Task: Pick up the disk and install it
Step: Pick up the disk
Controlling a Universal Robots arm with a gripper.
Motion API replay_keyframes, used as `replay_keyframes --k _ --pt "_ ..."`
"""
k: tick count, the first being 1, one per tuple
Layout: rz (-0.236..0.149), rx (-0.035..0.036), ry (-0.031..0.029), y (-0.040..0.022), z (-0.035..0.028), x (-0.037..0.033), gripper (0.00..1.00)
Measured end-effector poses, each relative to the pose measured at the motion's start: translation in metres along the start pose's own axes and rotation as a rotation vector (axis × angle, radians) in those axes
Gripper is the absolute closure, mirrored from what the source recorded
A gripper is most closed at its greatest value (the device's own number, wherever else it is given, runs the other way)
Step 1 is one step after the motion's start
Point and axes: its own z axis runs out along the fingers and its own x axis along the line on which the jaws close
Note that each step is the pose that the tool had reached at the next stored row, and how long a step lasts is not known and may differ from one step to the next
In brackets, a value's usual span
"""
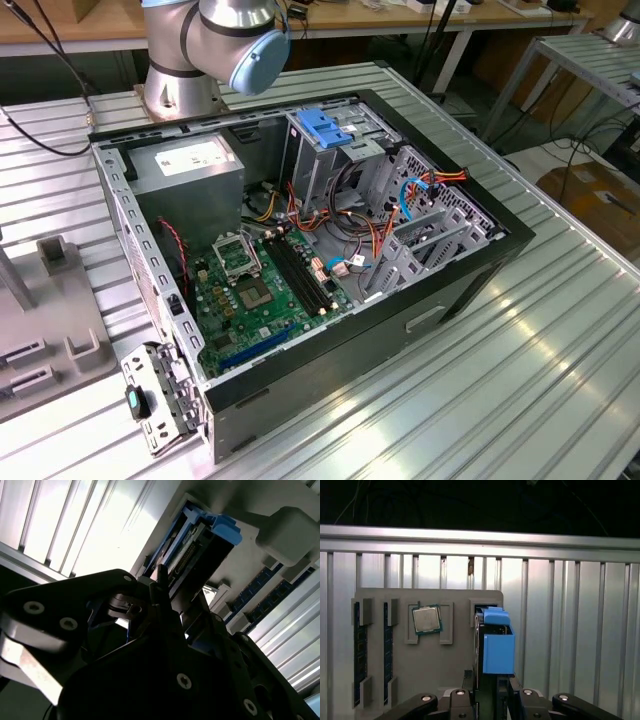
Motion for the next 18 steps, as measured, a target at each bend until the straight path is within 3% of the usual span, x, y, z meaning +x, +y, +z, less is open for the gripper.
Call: replay_keyframes --k 11,18 --pt "0.0 -0.0004 0.0 0.0002 0.0081 0.0002 0.64" --pt "0.007 -0.0001 0.0 0.0001 0.0064 0.0003 0.64"
